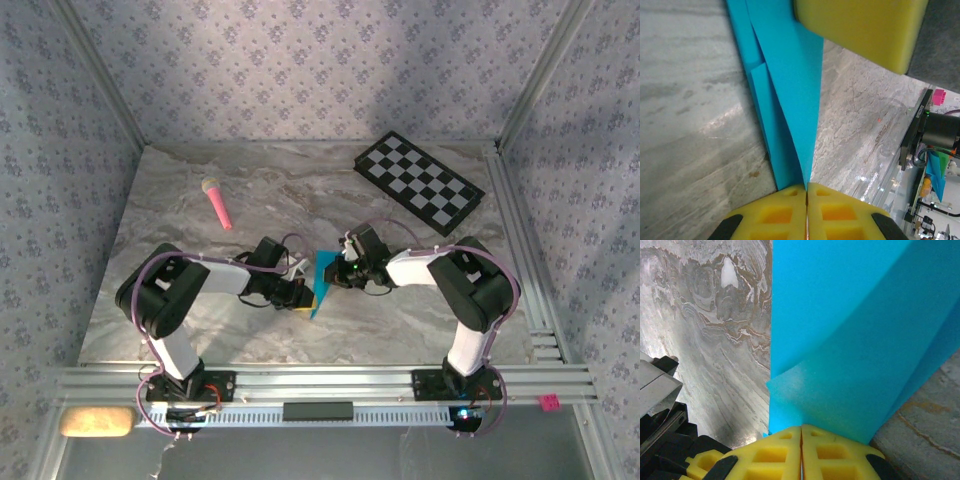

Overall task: Fold a paper plane with a square sheet of paper (pick it up from the middle)
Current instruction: Fold the wing for the fifth time at the center of the table.

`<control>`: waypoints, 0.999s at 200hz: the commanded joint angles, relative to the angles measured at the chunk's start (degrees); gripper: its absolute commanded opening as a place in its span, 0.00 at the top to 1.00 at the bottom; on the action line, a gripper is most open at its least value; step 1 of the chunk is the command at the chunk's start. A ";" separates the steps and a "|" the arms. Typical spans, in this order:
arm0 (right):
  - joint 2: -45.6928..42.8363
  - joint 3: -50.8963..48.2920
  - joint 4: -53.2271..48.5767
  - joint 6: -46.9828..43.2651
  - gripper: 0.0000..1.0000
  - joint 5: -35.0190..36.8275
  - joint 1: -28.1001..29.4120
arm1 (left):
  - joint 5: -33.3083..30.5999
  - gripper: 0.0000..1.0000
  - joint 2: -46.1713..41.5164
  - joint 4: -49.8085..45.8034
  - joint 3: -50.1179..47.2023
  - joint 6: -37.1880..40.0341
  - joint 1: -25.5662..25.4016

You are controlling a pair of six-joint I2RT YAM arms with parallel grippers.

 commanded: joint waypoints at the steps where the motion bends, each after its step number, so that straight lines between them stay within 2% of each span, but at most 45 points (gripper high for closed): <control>1: 3.21 -0.37 -4.52 -1.29 0.90 4.81 0.63 | 2.15 0.89 0.46 -7.84 -1.61 1.51 -0.98; 19: 3.15 -0.28 -4.68 -1.33 0.90 4.83 0.60 | 2.60 0.90 0.38 -7.90 -1.87 1.73 -1.04; 44: 3.29 -0.27 -4.81 -1.38 0.91 4.94 0.66 | 3.35 1.00 0.36 -7.90 -2.20 2.08 -0.97; 56: 3.38 -0.23 -4.86 -1.36 0.91 4.90 0.66 | 3.36 0.99 0.45 -8.16 -2.27 2.31 -0.98; 72: 3.39 -0.16 -4.90 -1.38 0.91 4.95 0.60 | 3.42 0.91 0.37 -8.23 -2.62 2.30 -1.05; 87: 3.47 -0.07 -4.98 -1.39 0.91 4.90 0.66 | 3.58 0.88 0.36 -8.19 -2.82 2.30 -1.03; 107: 3.64 -0.12 -4.93 -1.24 0.92 4.99 0.65 | 4.07 0.89 0.12 -8.25 -3.15 2.37 -0.98; 134: 3.83 0.00 -4.95 -1.17 0.92 4.99 0.66 | 4.51 1.00 -0.02 -8.94 -3.28 3.00 -1.01; 144: 3.86 0.09 -4.98 -1.17 0.92 4.94 0.62 | 4.43 0.99 0.02 -9.29 -3.28 3.16 -0.98; 156: 3.91 0.13 -5.15 -1.24 0.92 4.96 0.62 | 4.76 0.93 -0.07 -9.59 -3.45 3.33 -0.99; 174: 3.89 0.05 -5.22 -1.17 0.92 5.16 0.66 | 4.96 0.87 -0.42 -10.28 -3.65 3.77 -0.98; 200: 4.02 0.09 -5.40 -1.17 0.92 5.16 0.62 | 5.58 0.90 -0.99 -11.27 -3.74 4.66 -0.94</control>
